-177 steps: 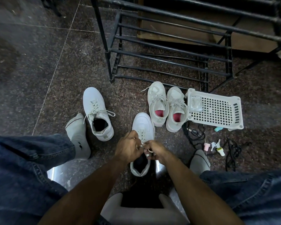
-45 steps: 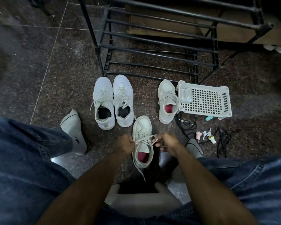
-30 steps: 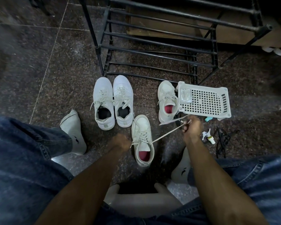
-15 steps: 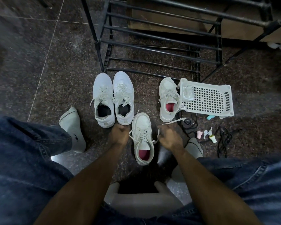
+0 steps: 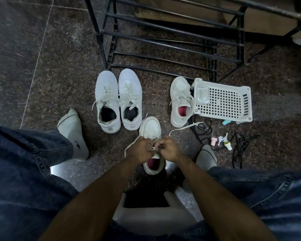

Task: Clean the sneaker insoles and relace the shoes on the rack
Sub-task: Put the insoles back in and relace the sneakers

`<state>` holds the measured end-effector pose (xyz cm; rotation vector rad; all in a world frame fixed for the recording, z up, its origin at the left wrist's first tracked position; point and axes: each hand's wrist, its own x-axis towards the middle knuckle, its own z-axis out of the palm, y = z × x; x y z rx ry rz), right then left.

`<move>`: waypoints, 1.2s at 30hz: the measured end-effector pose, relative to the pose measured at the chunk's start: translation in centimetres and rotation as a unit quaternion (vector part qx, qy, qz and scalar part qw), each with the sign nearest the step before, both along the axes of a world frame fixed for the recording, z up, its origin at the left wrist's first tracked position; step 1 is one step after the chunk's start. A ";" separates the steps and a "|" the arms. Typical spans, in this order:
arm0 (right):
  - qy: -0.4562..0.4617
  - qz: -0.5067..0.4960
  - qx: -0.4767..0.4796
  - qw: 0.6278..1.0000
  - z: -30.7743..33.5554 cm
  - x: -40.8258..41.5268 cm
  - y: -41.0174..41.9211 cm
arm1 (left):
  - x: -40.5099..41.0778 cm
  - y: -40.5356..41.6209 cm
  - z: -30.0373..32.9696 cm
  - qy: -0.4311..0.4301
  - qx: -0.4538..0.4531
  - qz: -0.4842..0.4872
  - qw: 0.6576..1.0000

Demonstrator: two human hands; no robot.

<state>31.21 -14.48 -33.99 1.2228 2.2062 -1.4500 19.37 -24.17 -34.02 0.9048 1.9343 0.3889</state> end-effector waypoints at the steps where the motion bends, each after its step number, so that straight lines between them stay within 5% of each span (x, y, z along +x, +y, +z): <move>1: 0.015 -0.034 -0.044 0.998 0.1 0.0 0.2 | -0.1 -0.1 0.0 -0.006 -0.002 0.021 1.000; 6: 0.015 -0.046 -0.159 0.986 1.0 0.8 1.1 | 0.0 -0.4 -0.2 -0.019 -0.004 0.012 1.000; 12: 0.010 -0.124 -0.097 0.988 0.5 0.3 1.1 | 0.6 -0.3 -0.6 0.013 -0.005 -0.068 0.998; 17: -0.093 0.073 0.085 0.989 -0.6 -0.2 1.3 | 0.8 0.0 -0.7 0.018 0.002 -0.022 1.000; 25: -0.197 0.159 0.124 0.960 0.3 -2.2 1.2 | 1.0 -0.4 -1.3 -0.046 0.034 0.081 0.995; 36: -0.141 0.031 -0.096 0.985 0.8 -0.2 3.0 | 1.5 -0.4 -1.9 -0.089 0.020 0.111 0.990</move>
